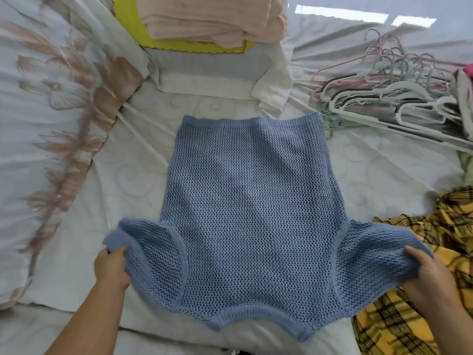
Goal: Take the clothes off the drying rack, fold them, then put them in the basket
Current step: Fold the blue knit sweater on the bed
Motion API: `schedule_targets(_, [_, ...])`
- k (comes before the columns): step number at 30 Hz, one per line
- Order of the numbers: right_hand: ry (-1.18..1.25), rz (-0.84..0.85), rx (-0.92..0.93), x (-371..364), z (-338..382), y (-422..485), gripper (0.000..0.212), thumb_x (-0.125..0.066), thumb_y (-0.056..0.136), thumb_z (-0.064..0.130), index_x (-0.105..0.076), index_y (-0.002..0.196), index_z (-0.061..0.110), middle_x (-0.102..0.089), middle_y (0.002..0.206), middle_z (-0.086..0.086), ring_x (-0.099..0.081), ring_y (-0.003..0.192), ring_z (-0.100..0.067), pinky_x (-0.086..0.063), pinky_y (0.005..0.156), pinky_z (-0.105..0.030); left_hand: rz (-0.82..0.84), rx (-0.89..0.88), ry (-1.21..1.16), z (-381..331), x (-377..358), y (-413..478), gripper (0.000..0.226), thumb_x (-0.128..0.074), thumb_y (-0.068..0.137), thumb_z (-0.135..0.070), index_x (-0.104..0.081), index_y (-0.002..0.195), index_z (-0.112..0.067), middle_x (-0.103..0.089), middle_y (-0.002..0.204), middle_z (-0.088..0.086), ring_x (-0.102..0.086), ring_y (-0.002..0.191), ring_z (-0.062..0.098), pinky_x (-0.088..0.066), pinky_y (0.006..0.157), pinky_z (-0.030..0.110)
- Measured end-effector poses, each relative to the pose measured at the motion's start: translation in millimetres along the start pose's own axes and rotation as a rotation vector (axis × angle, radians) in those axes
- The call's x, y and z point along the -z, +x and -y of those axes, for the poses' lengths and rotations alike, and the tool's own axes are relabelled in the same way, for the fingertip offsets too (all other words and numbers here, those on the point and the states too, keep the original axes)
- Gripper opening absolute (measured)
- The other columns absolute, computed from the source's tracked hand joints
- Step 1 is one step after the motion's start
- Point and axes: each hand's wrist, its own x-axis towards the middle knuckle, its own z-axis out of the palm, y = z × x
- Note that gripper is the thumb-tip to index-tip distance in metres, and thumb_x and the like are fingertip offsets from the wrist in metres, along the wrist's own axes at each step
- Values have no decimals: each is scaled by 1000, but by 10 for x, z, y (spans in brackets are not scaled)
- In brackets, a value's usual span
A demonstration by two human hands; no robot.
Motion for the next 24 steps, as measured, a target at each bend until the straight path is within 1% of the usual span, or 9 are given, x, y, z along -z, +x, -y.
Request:
schedule_targets(3, [-228, 133, 102, -161, -18, -290, 32, -37, 97, 0, -46, 128, 3, -49, 122, -17, -52, 81, -13, -50, 63, -18, 167, -225, 13, -146, -112, -315, 21, -47, 91, 0, -59, 106, -7, -60, 100, 17, -54, 86, 24, -48, 67, 28])
schedule_targets(5, [-366, 221, 195, -280, -86, -505, 37, -37, 95, -2, -53, 125, 12, -53, 118, -6, -54, 91, -18, -52, 67, -20, 381, -373, 110, -141, -199, -625, 18, -52, 87, 0, -61, 87, -15, -63, 84, 7, -54, 86, 20, -47, 67, 25])
schedule_targets(7, [-462, 362, 229, -417, -237, -690, 37, -40, 95, 1, -60, 116, 24, -55, 113, 5, -55, 94, -12, -50, 75, -30, 627, -472, 293, -17, -284, -954, 12, -62, 73, -18, -67, 84, -21, -67, 78, -7, -56, 81, 9, -47, 71, 20])
schedule_targets(11, [-818, 651, 339, -630, -721, -821, 42, -50, 93, 0, -57, 109, 38, -64, 87, 25, -57, 70, 5, -44, 65, -17, 1000, -584, 614, 466, -509, -1317, 27, -50, 70, -43, -60, 93, -54, -64, 91, -29, -56, 82, -10, -44, 76, 9])
schedule_targets(13, [-1012, 737, 351, -728, -1004, -780, 43, -48, 93, 1, -51, 120, 35, -61, 94, 24, -53, 68, 10, -40, 65, -12, 1042, -619, 737, 725, -613, -1296, 31, -42, 75, -40, -61, 99, -45, -62, 95, -30, -54, 90, -12, -42, 80, 13])
schedule_targets(15, [-1184, 787, 418, -771, -1235, -671, 51, -46, 94, 6, -36, 138, 28, -42, 131, 18, -47, 109, 8, -30, 88, -3, 1033, -675, 883, 919, -680, -1228, 39, -39, 77, -31, -63, 107, -25, -61, 104, -19, -54, 96, -5, -41, 85, 20])
schedule_targets(17, [-1333, 852, 530, -781, -1370, -583, 56, -50, 93, 24, -28, 145, 25, -12, 142, 22, -24, 136, -2, -11, 104, -6, 1020, -715, 1000, 1017, -723, -1196, 44, -38, 78, -27, -59, 114, -14, -59, 115, -3, -54, 107, 9, -39, 93, 20])
schedule_targets(20, [-1353, 885, 545, -752, -1455, -462, 96, -26, 69, 89, -36, 142, 27, -12, 142, 23, -17, 133, 0, -9, 107, -11, 1043, -800, 1103, 1044, -768, -1195, 36, -44, 82, -27, -58, 112, -14, -55, 114, 1, -52, 106, 16, -37, 90, 19])
schedule_targets(24, [-1297, 858, 534, -724, -1470, -309, 113, -5, 58, 96, -53, 130, 24, -28, 138, 20, -27, 130, -1, -14, 106, -9, 1059, -860, 1331, 1086, -790, -1186, 31, -42, 85, -28, -55, 110, -16, -52, 113, 6, -50, 106, 22, -39, 88, 33])
